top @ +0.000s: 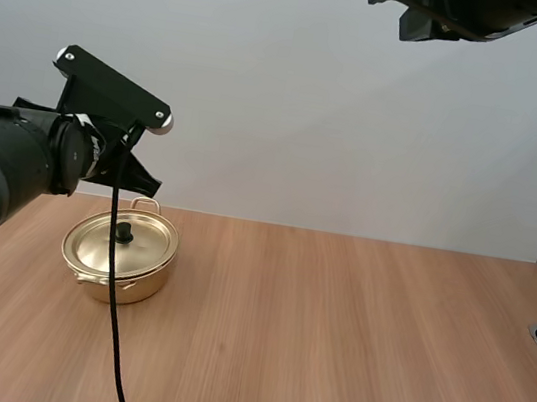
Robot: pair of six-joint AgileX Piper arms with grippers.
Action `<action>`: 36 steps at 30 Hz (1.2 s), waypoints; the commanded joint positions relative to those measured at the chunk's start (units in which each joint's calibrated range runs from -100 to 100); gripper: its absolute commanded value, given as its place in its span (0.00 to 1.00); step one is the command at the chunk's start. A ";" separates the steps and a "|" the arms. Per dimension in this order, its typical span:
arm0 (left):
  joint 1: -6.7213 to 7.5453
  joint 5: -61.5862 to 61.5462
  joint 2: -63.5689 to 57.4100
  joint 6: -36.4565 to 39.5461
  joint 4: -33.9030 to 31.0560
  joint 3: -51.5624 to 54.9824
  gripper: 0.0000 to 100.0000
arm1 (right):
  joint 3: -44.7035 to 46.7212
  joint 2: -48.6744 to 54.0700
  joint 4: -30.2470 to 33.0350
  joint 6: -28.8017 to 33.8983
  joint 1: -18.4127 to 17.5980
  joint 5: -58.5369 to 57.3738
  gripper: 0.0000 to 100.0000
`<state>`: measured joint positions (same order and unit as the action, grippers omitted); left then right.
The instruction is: Open the pot, put the car inside, and close it
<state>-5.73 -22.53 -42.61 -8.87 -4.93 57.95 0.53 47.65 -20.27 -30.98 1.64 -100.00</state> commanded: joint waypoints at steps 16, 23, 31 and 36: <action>2.44 -4.57 -16.53 7.73 11.89 7.12 0.00 | 52.88 12.60 9.67 3.39 0.01 47.61 0.00; 4.04 2.64 -28.48 8.43 11.89 21.82 0.00 | 67.45 12.16 4.23 3.39 0.01 60.80 0.00; 5.13 13.82 -45.21 9.71 11.89 39.58 0.00 | 71.02 12.16 11.06 3.39 0.01 61.42 0.00; 5.31 11.87 -53.97 12.35 11.89 42.05 0.00 | 77.99 15.78 11.06 3.39 0.01 72.88 0.00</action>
<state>-0.46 -7.94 -91.27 2.90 6.99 98.87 66.21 62.14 -9.35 -27.60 1.64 -33.92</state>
